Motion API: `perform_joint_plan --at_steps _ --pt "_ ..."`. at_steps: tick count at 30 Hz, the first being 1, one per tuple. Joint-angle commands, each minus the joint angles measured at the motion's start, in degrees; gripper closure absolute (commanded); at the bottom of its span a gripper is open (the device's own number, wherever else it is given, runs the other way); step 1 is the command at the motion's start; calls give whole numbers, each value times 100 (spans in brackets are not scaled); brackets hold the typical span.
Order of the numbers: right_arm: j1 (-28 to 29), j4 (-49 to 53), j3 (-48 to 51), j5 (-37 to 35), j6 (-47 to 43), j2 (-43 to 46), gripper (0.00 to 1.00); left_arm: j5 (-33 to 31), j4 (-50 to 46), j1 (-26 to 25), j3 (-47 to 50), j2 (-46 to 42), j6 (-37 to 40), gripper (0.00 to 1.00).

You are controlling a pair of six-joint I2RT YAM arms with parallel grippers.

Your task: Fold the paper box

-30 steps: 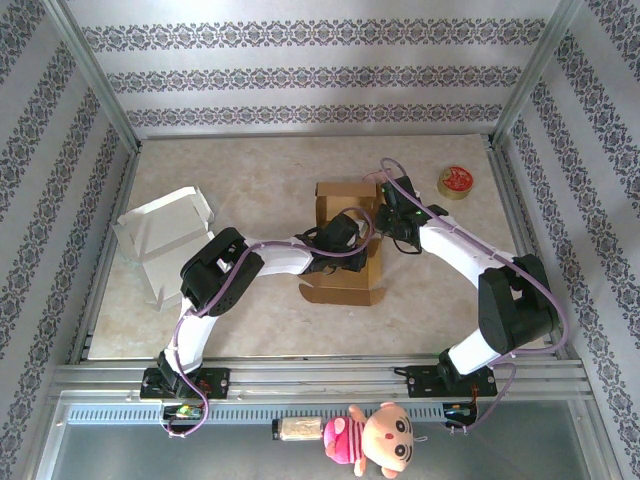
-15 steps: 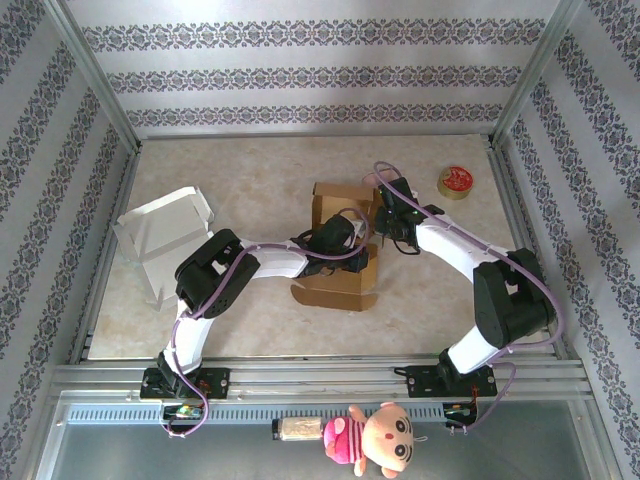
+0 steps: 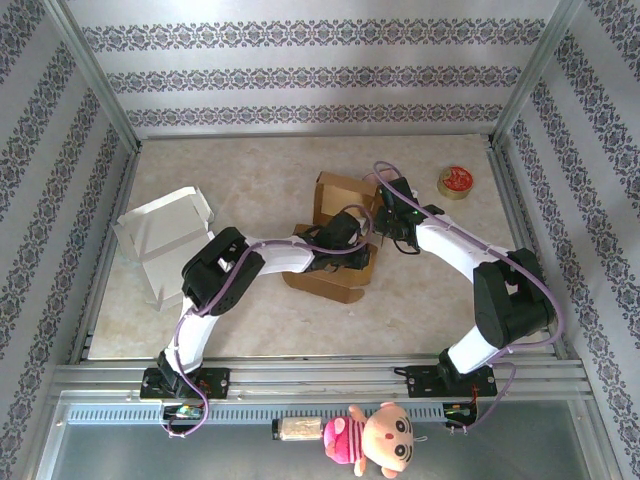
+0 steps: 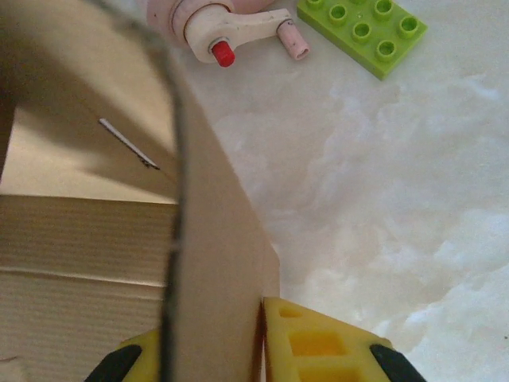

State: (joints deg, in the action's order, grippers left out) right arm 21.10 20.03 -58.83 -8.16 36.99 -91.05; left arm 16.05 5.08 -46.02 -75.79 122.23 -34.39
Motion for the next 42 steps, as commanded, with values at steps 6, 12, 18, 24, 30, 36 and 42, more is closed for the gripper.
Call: perform_joint_plan --at_steps 6,12,18,24,30,36,42 --pt "57 122 -221 469 535 38 86 -111 -392 63 -42 314 27 100" --pt "308 -70 153 150 627 -34 86 -24 -137 97 50 228 -47 100" --pt "531 -518 807 -241 653 -109 86 68 269 154 290 23 -179 100" --pt "543 -668 1007 -332 673 -62 87 76 613 164 515 -271 -259 100" --pt "534 -617 950 -414 590 -19 87 -47 976 164 837 -771 -313 86" --pt "535 -606 927 -415 596 -33 87 -461 1470 160 1570 -1721 -292 76" --pt "535 -575 874 -397 590 -54 87 -1714 908 180 2096 -3409 -385 75"
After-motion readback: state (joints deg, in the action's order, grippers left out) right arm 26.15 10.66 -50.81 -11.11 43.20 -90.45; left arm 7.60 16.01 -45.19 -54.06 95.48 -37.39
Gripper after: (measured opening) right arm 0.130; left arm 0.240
